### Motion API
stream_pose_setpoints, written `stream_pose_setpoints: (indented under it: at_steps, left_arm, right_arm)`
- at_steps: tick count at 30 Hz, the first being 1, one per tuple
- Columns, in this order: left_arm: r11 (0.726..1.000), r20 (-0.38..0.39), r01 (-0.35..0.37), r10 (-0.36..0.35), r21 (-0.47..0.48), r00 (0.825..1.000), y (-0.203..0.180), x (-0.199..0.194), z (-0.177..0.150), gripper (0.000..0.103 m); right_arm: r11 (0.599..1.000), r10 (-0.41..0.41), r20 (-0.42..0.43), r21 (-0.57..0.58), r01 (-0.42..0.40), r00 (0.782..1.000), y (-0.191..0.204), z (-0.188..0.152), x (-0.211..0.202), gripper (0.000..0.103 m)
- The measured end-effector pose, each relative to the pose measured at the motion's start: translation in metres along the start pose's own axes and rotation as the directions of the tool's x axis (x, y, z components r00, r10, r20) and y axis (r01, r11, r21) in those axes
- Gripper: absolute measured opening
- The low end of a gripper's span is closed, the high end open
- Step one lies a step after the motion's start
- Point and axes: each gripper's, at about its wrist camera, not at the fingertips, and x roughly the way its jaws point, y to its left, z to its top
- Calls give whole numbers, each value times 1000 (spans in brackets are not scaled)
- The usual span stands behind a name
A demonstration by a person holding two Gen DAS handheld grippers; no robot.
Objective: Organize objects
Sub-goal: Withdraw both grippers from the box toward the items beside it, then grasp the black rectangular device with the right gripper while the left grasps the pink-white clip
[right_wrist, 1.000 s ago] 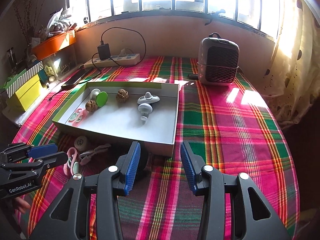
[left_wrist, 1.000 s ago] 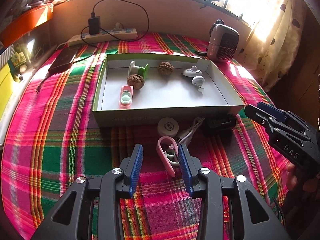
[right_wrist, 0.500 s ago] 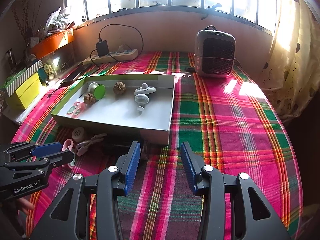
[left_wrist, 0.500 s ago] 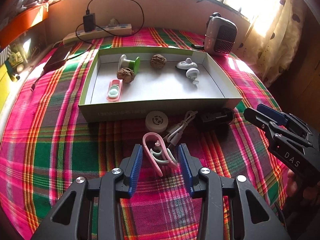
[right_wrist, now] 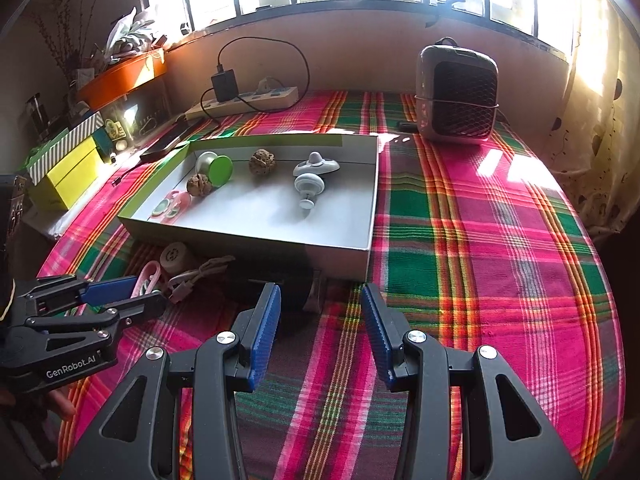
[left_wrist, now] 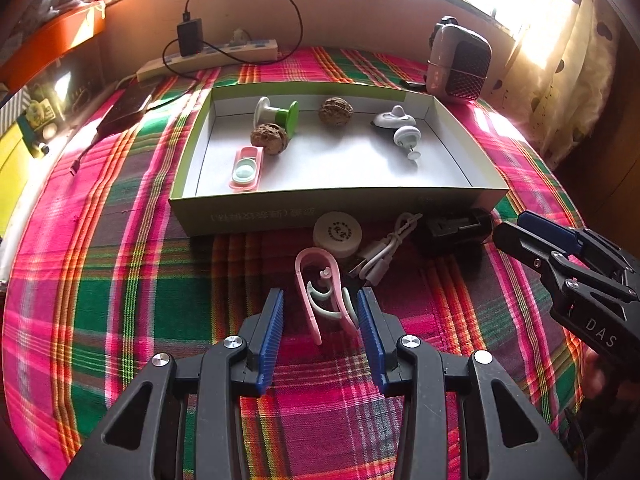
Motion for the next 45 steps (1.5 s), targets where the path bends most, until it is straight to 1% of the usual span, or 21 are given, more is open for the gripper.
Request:
stream_pose_setpoints:
  at_steps: [2,4,7,13,20,24,26,28,30,33,36,39,43,45]
  left_arm:
    - [1000,4,-17,17,-9,1000,6,0,0,36]
    - [1000,7,-17,17,-21,1000,12,-1,0,36]
    - [999,12,-32,32,-36,999,21,-1,-1,36]
    - [997,17,-44,45,-56,999,32,-2,0,36]
    - [998,26,-31,32,-49,999,35,-1,0,36]
    - [999,28,-24,25,-44,999,36,-1,0,36]
    - [999,29,-24,25,-38,999,36,-1,0,36]
    - [999,29,-23,24,-34,999,36,-2,-1,36]
    - [999,29,-20,21,-33,999,37,-2,-1,36]
    - [999,33,-15,16,-32,999,37,-2,-2,36]
    - [999,35,-14,15,-32,999,37,-2,-2,36]
    - [999,36,-11,12,-32,999,37,-3,-2,36]
    - [999,36,-9,10,-31,999,37,-3,-2,36]
    - [1000,37,-7,8,-29,999,37,-3,-2,36]
  right_arm:
    - [1000,29,-4,-8,-29,1000,3,0,2,43]
    - [998,52,-12,-21,-53,999,6,1,5,43]
    - [997,64,-21,-45,-65,998,11,3,10,43]
    - [997,57,-30,-57,-59,998,15,2,12,43]
    - [996,60,-49,-63,-63,997,18,-4,5,43]
    - [991,100,-59,-88,-105,993,26,-8,-1,43]
    - [988,107,-63,-108,-113,992,33,-12,-3,43]
    - [986,101,-66,-128,-109,993,37,-14,-4,43]
    - [985,86,-48,-143,-92,995,38,-14,-7,43]
    - [992,47,-5,-119,-47,999,29,-8,-9,43]
    - [995,33,-4,-93,-34,999,20,-1,-4,43]
    - [994,63,-9,-87,-64,998,16,5,2,44]
    - [992,78,-35,-101,-81,996,16,8,11,49]
    - [990,85,-44,-105,-89,995,17,8,13,49]
